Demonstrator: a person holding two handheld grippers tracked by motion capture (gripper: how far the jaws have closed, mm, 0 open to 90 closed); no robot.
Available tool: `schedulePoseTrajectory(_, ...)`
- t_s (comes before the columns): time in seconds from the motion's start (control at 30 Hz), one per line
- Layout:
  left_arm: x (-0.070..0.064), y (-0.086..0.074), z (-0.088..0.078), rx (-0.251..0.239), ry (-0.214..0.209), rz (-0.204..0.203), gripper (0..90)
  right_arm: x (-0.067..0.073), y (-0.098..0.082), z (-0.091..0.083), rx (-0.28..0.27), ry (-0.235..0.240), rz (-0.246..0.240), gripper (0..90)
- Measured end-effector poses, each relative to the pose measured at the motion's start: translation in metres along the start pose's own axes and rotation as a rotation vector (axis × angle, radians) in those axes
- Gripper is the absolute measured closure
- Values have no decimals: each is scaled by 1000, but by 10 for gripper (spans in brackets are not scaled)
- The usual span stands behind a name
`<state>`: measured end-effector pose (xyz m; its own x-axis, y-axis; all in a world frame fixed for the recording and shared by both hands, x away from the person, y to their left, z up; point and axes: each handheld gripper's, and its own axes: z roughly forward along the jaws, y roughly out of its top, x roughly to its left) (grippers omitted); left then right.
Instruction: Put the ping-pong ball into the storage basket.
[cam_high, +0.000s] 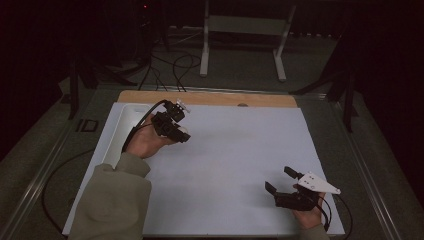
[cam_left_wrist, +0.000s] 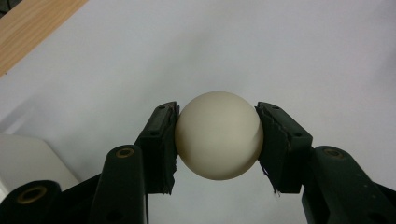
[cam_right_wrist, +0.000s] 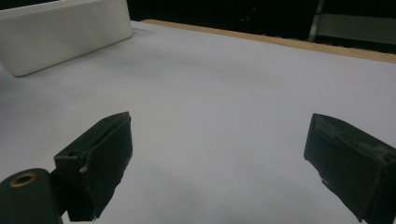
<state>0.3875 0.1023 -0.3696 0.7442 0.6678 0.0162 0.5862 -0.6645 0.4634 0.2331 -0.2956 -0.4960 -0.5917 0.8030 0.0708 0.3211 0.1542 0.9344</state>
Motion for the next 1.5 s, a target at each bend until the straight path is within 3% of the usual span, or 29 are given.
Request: schedulePoseTrajectory(1.5,20,-19,-16,-12,35,-24,515,1,-1,1,6,5,-2,71)
